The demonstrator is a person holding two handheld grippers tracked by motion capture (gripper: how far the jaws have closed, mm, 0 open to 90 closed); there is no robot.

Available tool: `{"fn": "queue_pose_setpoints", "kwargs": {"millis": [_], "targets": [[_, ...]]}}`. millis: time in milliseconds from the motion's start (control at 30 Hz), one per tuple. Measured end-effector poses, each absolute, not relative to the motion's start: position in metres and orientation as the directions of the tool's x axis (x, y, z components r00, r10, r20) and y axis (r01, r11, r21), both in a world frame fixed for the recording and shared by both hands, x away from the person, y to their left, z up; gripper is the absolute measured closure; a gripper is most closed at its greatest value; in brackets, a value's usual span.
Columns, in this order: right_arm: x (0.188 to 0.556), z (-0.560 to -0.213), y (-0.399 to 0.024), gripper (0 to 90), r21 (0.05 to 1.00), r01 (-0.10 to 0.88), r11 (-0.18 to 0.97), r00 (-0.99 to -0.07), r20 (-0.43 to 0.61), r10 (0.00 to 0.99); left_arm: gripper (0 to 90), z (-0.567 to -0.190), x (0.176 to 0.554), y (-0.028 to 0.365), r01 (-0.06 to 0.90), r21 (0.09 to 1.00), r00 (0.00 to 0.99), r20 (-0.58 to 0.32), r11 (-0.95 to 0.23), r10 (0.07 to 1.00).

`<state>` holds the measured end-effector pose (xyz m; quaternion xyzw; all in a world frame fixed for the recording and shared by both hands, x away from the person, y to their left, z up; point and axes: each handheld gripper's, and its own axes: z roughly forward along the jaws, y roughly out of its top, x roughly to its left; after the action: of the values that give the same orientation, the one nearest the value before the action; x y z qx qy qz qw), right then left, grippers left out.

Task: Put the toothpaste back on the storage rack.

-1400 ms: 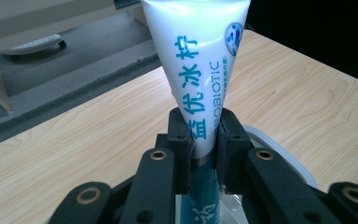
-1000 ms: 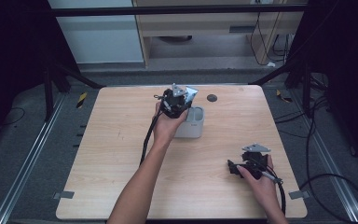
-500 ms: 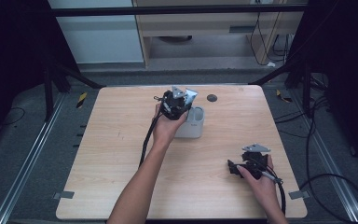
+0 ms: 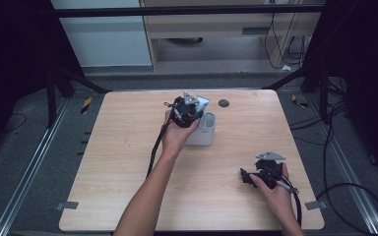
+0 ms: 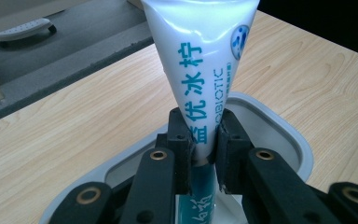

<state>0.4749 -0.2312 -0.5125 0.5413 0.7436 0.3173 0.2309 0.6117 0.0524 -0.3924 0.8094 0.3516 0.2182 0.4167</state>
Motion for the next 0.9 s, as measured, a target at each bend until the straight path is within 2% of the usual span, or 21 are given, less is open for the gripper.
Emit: {"fn": "queue_pose_setpoints", "kwargs": {"millis": [900], "targets": [[0.4749,-0.5125,-0.2312,0.3,0.722,0.659,0.213,-0.308,0.0,0.952,76.8,-0.3951,0.6132,0.0527,0.43,0.817,0.642,0.022,-0.384,0.767]]}}
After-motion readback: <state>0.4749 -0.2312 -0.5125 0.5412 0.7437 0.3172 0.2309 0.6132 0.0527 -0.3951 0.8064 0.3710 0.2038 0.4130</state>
